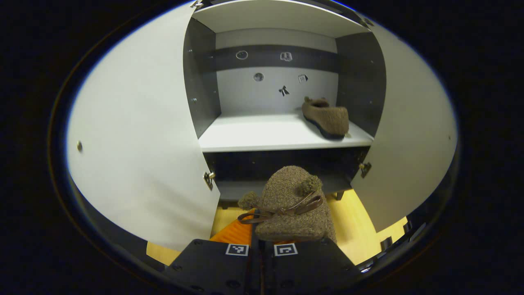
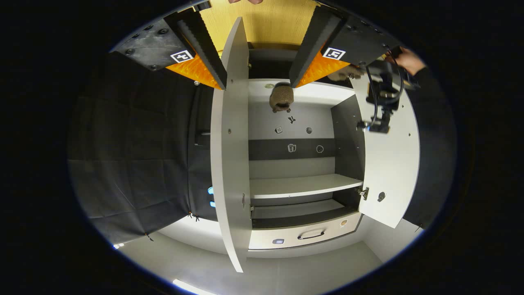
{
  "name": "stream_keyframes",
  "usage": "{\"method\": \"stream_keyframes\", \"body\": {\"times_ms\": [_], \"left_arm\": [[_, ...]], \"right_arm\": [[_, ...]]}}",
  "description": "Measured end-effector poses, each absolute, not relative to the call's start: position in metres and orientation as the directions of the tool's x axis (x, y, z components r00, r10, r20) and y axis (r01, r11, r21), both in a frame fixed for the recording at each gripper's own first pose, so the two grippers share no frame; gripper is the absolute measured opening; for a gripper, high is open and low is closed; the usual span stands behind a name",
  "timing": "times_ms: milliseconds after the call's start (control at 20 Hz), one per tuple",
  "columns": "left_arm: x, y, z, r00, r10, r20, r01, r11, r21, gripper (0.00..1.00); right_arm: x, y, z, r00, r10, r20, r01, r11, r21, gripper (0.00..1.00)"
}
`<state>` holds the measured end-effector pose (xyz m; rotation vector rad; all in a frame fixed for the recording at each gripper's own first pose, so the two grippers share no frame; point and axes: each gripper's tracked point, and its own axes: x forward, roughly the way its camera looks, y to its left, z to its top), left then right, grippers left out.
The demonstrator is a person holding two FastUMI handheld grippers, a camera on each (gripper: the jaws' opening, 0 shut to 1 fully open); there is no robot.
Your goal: Grab one shoe with the right hand and put it into the shoe cabinet, grab the other shoe with the left hand and put it into the shoe cabinet; then close the right door with the right hand and the left door with the left hand.
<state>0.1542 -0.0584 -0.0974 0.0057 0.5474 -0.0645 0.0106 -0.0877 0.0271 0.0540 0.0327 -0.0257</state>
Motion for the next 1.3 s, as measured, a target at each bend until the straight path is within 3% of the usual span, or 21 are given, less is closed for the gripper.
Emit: {"method": "stream_keyframes", "body": {"times_ms": [250,700,1000,1300], "left_arm": [[0.232,-0.044,-0.047,0.887,0.026,-0.461,-0.005,0.999,0.047,0.08],[0.374,-0.058,-0.025,0.867,0.060,-0.495,-0.023,0.997,0.080,0.08],[0.446,-0.063,-0.045,0.842,0.122,-0.526,-0.026,0.982,0.185,0.08],[0.471,-0.066,-0.073,0.813,0.152,-0.562,-0.028,0.975,0.222,0.08]], "right_arm": [[0.006,-0.110,0.024,0.998,-0.051,-0.035,0.053,0.998,0.045,0.98],[-0.004,-0.176,0.010,0.987,-0.146,-0.065,0.149,0.988,0.048,0.98],[-0.004,-0.220,0.002,0.973,-0.214,-0.084,0.219,0.974,0.055,0.99],[0.004,-0.243,-0.006,0.964,-0.245,-0.105,0.251,0.967,0.041,0.98]]}}
